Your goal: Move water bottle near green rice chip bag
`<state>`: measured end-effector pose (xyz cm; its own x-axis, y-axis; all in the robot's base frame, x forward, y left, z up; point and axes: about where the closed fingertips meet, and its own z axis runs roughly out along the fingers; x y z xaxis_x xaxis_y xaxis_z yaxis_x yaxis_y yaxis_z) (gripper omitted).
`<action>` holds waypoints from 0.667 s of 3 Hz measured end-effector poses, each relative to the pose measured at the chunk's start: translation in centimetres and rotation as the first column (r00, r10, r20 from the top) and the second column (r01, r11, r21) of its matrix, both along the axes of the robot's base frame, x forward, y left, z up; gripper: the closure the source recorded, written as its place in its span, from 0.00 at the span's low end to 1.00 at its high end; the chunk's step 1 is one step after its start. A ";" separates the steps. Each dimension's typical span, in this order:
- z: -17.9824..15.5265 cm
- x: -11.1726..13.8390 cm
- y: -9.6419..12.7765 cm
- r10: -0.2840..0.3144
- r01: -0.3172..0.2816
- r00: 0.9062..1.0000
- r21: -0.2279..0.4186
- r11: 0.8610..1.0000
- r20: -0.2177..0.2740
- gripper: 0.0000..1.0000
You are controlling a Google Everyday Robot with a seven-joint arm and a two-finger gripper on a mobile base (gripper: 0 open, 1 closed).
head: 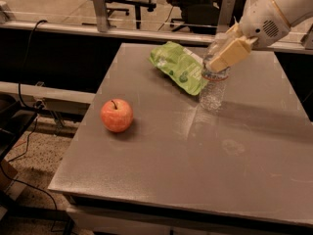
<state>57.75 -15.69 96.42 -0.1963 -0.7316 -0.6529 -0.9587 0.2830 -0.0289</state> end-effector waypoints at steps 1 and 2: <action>-0.7 0.5 -0.1 0.006 -0.006 1.000 0.018 1.000 -0.004 0.58; -1.3 0.9 -0.3 0.001 -0.001 1.000 0.047 0.999 -0.010 0.35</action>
Offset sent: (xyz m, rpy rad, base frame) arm 0.0107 -0.0118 -0.0163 0.0825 0.0195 -0.0090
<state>58.64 -16.03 95.16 -0.2020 -0.7004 -0.6846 -0.9592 0.2828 -0.0062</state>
